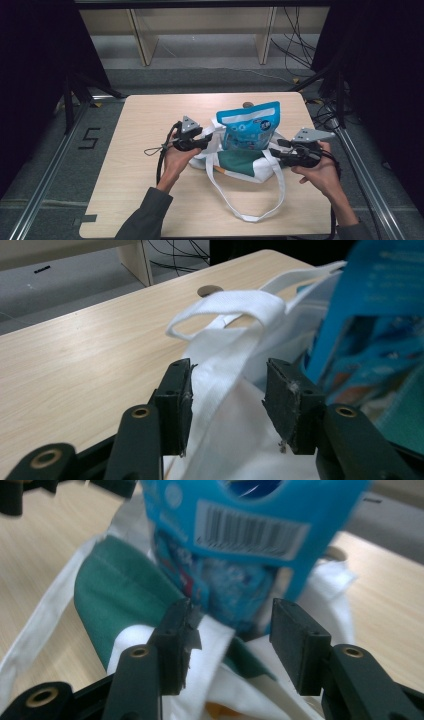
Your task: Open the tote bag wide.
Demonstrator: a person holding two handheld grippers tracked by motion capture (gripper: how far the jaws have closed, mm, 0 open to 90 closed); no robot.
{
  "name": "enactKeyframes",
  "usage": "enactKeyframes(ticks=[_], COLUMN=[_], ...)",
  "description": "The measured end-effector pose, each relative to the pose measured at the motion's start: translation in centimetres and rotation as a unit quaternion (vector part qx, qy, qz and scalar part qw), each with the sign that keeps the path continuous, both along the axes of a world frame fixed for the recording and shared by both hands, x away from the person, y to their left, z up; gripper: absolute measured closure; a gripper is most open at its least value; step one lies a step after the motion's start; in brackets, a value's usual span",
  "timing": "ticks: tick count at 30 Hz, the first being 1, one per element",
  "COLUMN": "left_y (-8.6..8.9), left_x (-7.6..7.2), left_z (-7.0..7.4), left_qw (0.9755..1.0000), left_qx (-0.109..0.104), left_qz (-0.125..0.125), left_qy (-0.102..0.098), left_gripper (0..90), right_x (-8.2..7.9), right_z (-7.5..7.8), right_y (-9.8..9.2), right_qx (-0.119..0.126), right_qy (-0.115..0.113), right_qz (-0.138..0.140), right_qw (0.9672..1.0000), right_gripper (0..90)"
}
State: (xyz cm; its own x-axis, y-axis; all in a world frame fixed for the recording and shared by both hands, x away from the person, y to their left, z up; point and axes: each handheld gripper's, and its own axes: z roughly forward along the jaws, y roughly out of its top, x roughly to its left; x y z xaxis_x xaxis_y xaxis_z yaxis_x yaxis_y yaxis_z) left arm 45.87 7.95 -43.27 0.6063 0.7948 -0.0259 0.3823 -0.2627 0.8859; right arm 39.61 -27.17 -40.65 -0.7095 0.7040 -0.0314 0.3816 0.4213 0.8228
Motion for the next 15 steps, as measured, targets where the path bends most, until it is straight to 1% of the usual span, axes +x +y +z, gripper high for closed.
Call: enactKeyframes(ticks=[1,2,3,4,5,6,7,8,9,10,11,12,13,14,15], left_y=[-0.2,-0.4,-0.5,-0.7,-0.9,-0.9,-1.1,-1.1,-1.1,-1.3,-1.5,-1.6,-1.9,-2.0,-2.1], left_x=[0.4,0.9,1.4,1.9,2.4,3.0,3.5,4.0,4.4,4.8,5.2,5.6,5.9,6.3,6.7], left_z=[-0.3,-0.6,-0.8,-0.9,-1.2,-1.3,-1.4,-1.4,-1.3,-1.3,-1.3,-1.4,-1.6,-1.7,-2.0], left_qw=[0.9999,0.9997,0.9997,0.9996,0.9996,0.9993,0.9989,0.9986,0.9985,0.9985,0.9986,0.9982,0.9978,0.9971,0.9966], left_qx=[-0.007,-0.017,-0.007,-0.001,-0.001,-0.001,-0.016,-0.018,-0.017,-0.009,0.006,0.023,0.013,0.010,0.011], left_qz=[0.002,0.004,-0.004,0.001,0.006,0.007,0.018,0.018,0.020,0.025,0.028,0.025,0.031,0.034,0.036], left_qy=[0.008,0.017,0.023,0.029,0.028,0.037,0.039,0.045,0.047,0.047,0.045,0.049,0.057,0.068,0.073], left_gripper=[53.9,53.9,54.5,54.3,55.3,57.8,60.8,64.3,66.7,69.0,71.7,73.6,75.3,76.2,76.6], right_x=[0.3,0.8,1.1,1.6,2.1,2.6,2.9,3.1,2.9,2.9,2.5,2.2,1.9,1.0,0.6], right_z=[-0.4,-0.9,-1.1,-1.5,-1.9,-2.3,-2.7,-3.0,-3.1,-3.0,-2.7,-2.5,-2.5,-2.3,-2.4], right_y=[0.4,0.7,0.9,1.2,1.4,1.6,1.9,2.0,2.1,2.0,1.8,1.7,1.7,1.8,1.8], right_qx=[-0.003,-0.004,-0.009,-0.011,-0.013,-0.018,-0.020,-0.025,-0.030,-0.044,-0.055,-0.065,-0.070,-0.089,-0.096], right_qy=[0.007,0.008,0.021,0.018,0.033,0.033,0.051,0.053,0.057,0.047,0.045,0.040,0.033,0.028,0.027], right_qz=[0.003,0.006,0.011,0.017,0.025,0.033,0.043,0.063,0.066,0.071,0.063,0.063,0.066,0.072,0.079], right_qw=[1.0000,0.9999,0.9997,0.9996,0.9991,0.9987,0.9976,0.9963,0.9957,0.9954,0.9955,0.9951,0.9948,0.9930,0.9918], right_gripper=[51.2,50.6,49.2,49.0,48.5,48.1,53.4,60.1,64.0,68.7,72.5,74.9,76.7,80.4,81.2])
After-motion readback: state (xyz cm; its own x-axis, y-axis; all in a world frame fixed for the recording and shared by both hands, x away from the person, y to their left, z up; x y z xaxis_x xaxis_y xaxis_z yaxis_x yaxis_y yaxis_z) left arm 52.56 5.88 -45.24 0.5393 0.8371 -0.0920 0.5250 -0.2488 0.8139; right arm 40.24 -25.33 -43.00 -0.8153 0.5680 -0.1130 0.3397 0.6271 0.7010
